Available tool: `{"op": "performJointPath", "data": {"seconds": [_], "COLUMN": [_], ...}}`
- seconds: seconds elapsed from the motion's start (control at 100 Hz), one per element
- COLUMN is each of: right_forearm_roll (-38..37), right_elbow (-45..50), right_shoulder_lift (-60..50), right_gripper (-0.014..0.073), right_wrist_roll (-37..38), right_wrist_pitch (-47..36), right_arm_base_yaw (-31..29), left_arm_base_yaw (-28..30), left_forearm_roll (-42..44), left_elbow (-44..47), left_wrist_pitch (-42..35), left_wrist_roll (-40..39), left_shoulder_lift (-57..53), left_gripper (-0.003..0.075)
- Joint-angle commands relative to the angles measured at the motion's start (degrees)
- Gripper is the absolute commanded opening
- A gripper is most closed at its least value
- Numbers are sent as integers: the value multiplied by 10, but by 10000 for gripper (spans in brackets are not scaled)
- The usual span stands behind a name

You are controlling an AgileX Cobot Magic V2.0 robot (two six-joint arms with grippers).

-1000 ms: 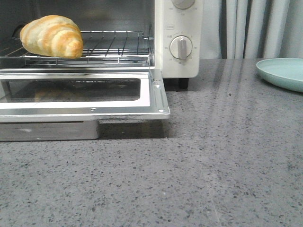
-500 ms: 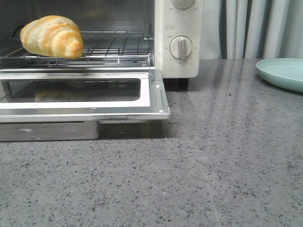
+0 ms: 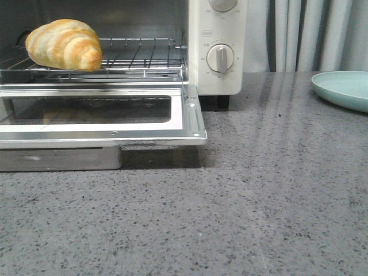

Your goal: Put bread in oven

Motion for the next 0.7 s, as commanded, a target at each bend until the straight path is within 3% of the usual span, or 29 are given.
{"op": "performJointPath", "data": {"seconds": [0.0, 0.06, 0.13, 0.23, 0.41, 0.55, 0.69], "right_forearm_roll": [-6, -6, -6, -6, -6, -6, -6], "right_elbow": [-12, -12, -12, -12, -12, -12, -12], "right_shoulder_lift": [7, 7, 7, 7, 7, 7, 7], "right_gripper": [-60, -59, -60, -59, -60, -59, -60], "right_wrist_roll": [1, 1, 1, 1, 1, 1, 1], "right_wrist_pitch": [-43, -43, -43, -43, -43, -43, -43], "right_arm_base_yaw": [-3, -3, -3, -3, -3, -3, -3], "left_arm_base_yaw": [16, 39, 76, 134, 206, 211, 211], "left_forearm_roll": [69, 181, 307, 378, 381, 384, 390], "left_elbow": [-4, 12, 42, 95, 158, 185, 185], "left_wrist_pitch": [-38, -38, -51, -54, -6, 55, 54], "left_wrist_roll": [-13, -86, -231, -358, -423, -423, -424], "left_shoulder_lift": [4, 4, 0, -13, -40, -67, -66], "left_gripper": [-21, -21, -21, -21, -21, -21, -21]}}
